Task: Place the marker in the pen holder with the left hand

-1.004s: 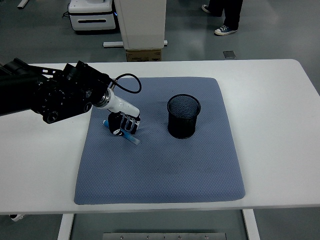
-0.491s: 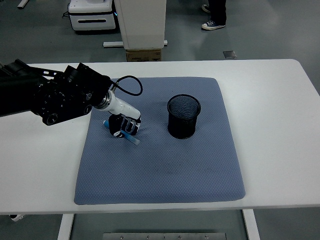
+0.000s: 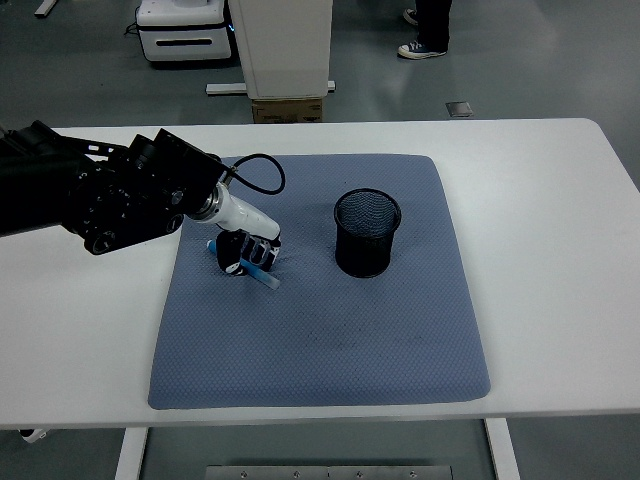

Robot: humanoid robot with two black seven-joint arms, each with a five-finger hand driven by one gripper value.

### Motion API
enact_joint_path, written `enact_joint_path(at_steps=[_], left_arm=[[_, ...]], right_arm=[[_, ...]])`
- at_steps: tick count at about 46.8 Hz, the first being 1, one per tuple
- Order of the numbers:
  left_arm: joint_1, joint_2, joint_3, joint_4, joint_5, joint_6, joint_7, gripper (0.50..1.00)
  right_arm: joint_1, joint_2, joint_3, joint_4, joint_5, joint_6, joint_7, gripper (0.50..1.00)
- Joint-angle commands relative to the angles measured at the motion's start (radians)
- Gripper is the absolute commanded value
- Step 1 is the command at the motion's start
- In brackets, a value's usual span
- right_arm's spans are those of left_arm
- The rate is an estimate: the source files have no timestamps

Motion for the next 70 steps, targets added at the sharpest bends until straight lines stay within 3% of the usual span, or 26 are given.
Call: enact_joint_path(at_steps=[1,5,17,70], left_arm=[[-0.001,0.000,0.000,0.002,0.000,0.000,0.000,0.543],[-0.004,0.002,0.001,0.002,0.000,0.000,-0.001,0.520],[-0.007,0.002,0.001,0.002,-0.002,0.000,-0.001,0.511],[-0.049,0.005,-0.035,0.052,-0.054,0.005,-0.004,0.508]], right_arm=[[0.000,0.000,0.000,0.000,0.000,0.000,0.000,1.000],[0.000,0.000,0.000,0.001,0.000,0.000,0.000,1.000],[0.000,0.000,0.000,0.000,0.000,0.000,0.000,1.000],[0.000,0.000,0.000,0.000,0.000,0.000,0.000,1.000]])
